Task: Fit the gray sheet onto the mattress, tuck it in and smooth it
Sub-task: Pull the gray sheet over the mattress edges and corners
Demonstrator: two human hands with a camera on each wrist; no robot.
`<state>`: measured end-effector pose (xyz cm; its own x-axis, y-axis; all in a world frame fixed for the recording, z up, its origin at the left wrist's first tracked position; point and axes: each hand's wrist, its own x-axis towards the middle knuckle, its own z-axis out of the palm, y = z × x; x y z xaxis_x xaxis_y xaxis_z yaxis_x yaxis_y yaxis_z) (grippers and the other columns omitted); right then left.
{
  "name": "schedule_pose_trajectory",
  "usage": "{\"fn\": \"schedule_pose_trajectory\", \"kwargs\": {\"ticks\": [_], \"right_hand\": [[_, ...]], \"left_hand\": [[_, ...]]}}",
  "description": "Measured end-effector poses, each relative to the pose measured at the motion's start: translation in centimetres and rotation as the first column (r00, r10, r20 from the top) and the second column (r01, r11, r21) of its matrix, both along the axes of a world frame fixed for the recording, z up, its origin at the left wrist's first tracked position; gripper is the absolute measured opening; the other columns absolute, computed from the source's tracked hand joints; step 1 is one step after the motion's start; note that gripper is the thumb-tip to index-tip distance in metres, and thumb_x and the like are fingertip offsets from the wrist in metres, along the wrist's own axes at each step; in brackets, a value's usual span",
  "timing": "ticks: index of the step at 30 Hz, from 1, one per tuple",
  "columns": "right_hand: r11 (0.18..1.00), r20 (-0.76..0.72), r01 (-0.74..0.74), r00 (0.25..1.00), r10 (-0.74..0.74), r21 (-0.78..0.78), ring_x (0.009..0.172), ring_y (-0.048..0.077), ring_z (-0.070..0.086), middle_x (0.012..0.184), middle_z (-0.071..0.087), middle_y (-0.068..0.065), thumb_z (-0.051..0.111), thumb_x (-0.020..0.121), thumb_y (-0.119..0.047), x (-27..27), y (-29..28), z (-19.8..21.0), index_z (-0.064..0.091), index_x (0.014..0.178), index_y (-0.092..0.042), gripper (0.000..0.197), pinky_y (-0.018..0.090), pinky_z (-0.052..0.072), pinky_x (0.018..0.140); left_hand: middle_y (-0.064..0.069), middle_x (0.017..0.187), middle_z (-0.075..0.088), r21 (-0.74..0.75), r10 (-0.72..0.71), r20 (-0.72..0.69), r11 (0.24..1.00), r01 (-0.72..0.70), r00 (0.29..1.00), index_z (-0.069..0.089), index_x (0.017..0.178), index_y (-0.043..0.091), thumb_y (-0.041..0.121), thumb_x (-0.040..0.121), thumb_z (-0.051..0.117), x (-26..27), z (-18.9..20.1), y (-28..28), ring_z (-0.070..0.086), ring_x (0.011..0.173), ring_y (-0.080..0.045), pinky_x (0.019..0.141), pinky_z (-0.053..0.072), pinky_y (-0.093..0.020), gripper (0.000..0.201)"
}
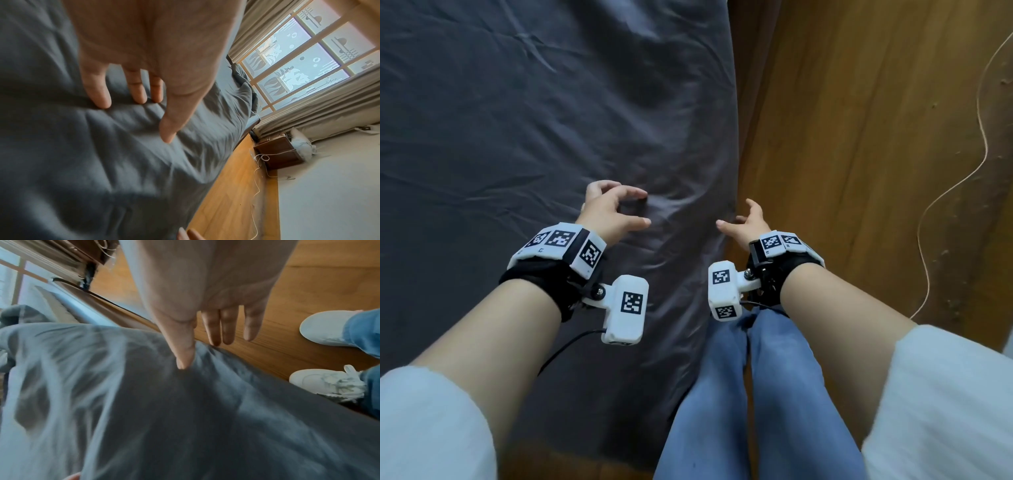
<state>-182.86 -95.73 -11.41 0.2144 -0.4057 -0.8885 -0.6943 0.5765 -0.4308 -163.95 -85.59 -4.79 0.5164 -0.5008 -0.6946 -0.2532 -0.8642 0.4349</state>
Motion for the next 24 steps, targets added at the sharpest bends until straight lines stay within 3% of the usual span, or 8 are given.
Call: {"fn": "schedule_pose_trajectory", "kwargs": {"ticks": [5,8,11,13,16,18,20,24], "right_hand": [[0.999,0.041,-0.04,0.998,0.042,-0.036,0.1,0.021,0.064,0.113,0.065,0.009,0.067,0.084,-0.012,0.3,0.1,-0.7,0.056,0.12,-0.005,0.038,0.03,0.047,0.089],[0.996,0.257,0.078,0.964,-0.064,-0.045,0.074,0.008,0.063,0.086,0.064,-0.001,0.065,0.08,0.004,0.8,0.2,1.5,0.058,0.09,-0.018,0.025,0.029,0.049,0.076],[0.986,0.441,-0.032,0.892,0.102,-0.163,0.1,0.016,0.06,0.111,0.062,0.005,0.062,0.08,0.009,1.4,1.5,4.8,0.05,0.119,-0.012,0.046,0.03,0.048,0.094],[0.879,0.352,-0.301,0.83,0.433,-0.371,0.114,0.022,0.057,0.125,0.059,0.008,0.063,0.082,-0.004,2.1,2.5,6.7,0.043,0.134,-0.014,0.057,0.036,0.045,0.1],[0.549,0.161,-0.619,0.569,0.806,-0.561,0.12,0.022,0.05,0.133,0.049,0.005,0.063,0.082,-0.02,3.5,3.7,8.5,0.043,0.137,-0.021,0.058,0.035,0.045,0.095],[0.48,0.169,-0.668,0.476,0.863,-0.569,0.105,0.014,0.051,0.124,0.049,0.004,0.062,0.085,-0.029,4.1,4.2,9.1,0.051,0.132,-0.026,0.048,0.029,0.044,0.088],[0.532,0.219,-0.646,0.503,0.836,-0.547,0.088,0.007,0.047,0.108,0.055,0.002,0.062,0.087,-0.03,3.9,4.0,9.4,0.062,0.122,-0.027,0.035,0.03,0.046,0.084],[0.757,0.213,-0.491,0.76,0.614,-0.431,0.077,0.009,0.054,0.083,0.058,-0.007,0.064,0.085,-0.022,2.3,2.5,8.5,0.067,0.105,-0.02,0.02,0.034,0.05,0.083]], "left_hand": [[0.005,0.121,0.025,-0.035,0.027,-0.05,0.999,-0.029,0.998,0.06,0.121,0.015,0.005,0.08,0.07,0.2,0.5,0.0,0.039,0.108,-0.01,0.1,0.031,-0.017,0.044],[0.002,0.121,0.03,-0.029,0.061,-0.111,0.997,-0.065,0.992,0.062,0.116,0.012,0.009,0.081,0.069,-0.1,1.3,-0.6,0.045,0.1,-0.007,0.094,0.041,-0.018,0.036],[0.006,0.1,0.057,-0.049,0.083,-0.318,0.993,-0.104,0.944,0.062,0.105,0.019,0.019,0.084,0.066,-0.5,3.2,-1.5,0.058,0.071,0.01,0.06,0.044,-0.005,0.021],[0.015,0.083,0.063,-0.015,0.143,-0.482,0.985,-0.171,0.864,0.06,0.099,0.027,0.034,0.08,0.066,-0.8,4.2,-1.8,0.059,0.069,0.009,0.056,0.042,-0.019,0.021],[0.007,0.056,0.063,-0.015,0.256,-0.585,0.945,-0.325,0.77,0.056,0.084,0.015,0.018,0.088,0.06,-1.3,5.1,-2.3,0.061,0.051,-0.007,0.045,0.044,-0.017,0.006],[0.002,0.051,0.062,0.001,0.362,-0.483,0.911,-0.413,0.797,0.057,0.075,0.01,0.011,0.091,0.056,-1.1,4.5,-2.4,0.062,0.064,-0.021,0.062,0.052,-0.028,0.015],[-0.007,0.067,0.063,0.025,0.481,-0.418,0.854,-0.52,0.77,0.056,0.079,0.01,0.012,0.094,0.05,-0.5,3.6,-2.0,0.058,0.086,-0.026,0.082,0.049,-0.04,0.016],[-0.016,0.097,0.061,0.144,0.631,-0.543,0.72,-0.678,0.554,0.053,0.114,0.006,0.022,0.099,0.041,-0.3,3.1,-1.1,0.06,0.084,-0.025,0.069,0.049,-0.037,0.025]]}}
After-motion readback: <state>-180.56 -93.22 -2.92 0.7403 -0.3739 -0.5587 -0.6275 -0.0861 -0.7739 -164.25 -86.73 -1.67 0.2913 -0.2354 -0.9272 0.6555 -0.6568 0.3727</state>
